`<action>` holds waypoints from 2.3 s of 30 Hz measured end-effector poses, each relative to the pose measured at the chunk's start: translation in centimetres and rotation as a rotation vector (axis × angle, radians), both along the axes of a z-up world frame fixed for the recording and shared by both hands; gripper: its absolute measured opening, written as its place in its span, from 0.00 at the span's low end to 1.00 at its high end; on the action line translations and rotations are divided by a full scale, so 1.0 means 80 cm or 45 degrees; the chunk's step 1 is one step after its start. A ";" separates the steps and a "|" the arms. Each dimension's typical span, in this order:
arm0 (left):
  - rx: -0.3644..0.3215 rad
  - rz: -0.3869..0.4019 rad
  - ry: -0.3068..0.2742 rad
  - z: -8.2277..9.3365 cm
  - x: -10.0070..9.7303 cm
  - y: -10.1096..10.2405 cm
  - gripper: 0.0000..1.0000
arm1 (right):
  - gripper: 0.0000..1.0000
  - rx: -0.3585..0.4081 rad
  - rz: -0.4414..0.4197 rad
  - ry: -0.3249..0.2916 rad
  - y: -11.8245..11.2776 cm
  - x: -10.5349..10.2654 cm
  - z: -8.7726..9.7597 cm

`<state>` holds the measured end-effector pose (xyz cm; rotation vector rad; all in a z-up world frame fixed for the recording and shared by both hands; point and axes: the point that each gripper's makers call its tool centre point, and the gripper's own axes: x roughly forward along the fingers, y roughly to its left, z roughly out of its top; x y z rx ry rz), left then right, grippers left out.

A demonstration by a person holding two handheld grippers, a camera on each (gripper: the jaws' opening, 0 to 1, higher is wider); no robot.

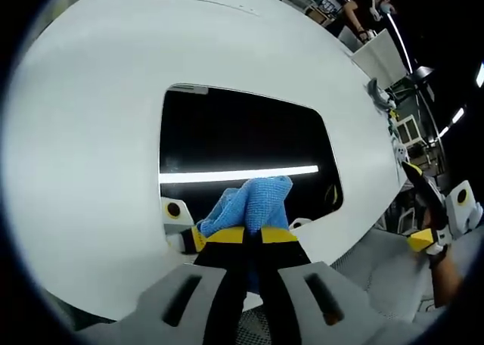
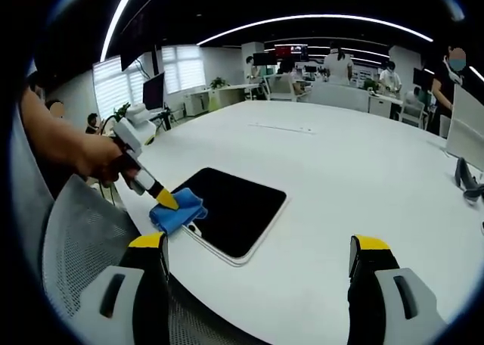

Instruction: Wipe the mirror surface with the cleaning cloth until all visible marks leave the cleaned area.

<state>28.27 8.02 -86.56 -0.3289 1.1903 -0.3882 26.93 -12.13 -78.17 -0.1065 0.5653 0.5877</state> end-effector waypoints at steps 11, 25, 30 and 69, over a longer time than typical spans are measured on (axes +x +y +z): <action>-0.019 0.044 0.019 0.000 -0.002 0.019 0.01 | 0.99 0.006 -0.005 -0.003 0.000 0.001 0.001; -0.028 0.090 0.037 -0.001 0.000 0.048 0.01 | 0.99 -0.010 0.025 0.010 0.003 -0.002 -0.002; -0.020 0.098 0.041 0.000 0.000 0.058 0.01 | 0.99 0.019 0.035 0.020 0.008 -0.003 0.000; 0.007 0.080 0.048 0.002 0.083 0.065 0.01 | 0.99 -0.076 0.050 0.015 0.002 -0.002 -0.010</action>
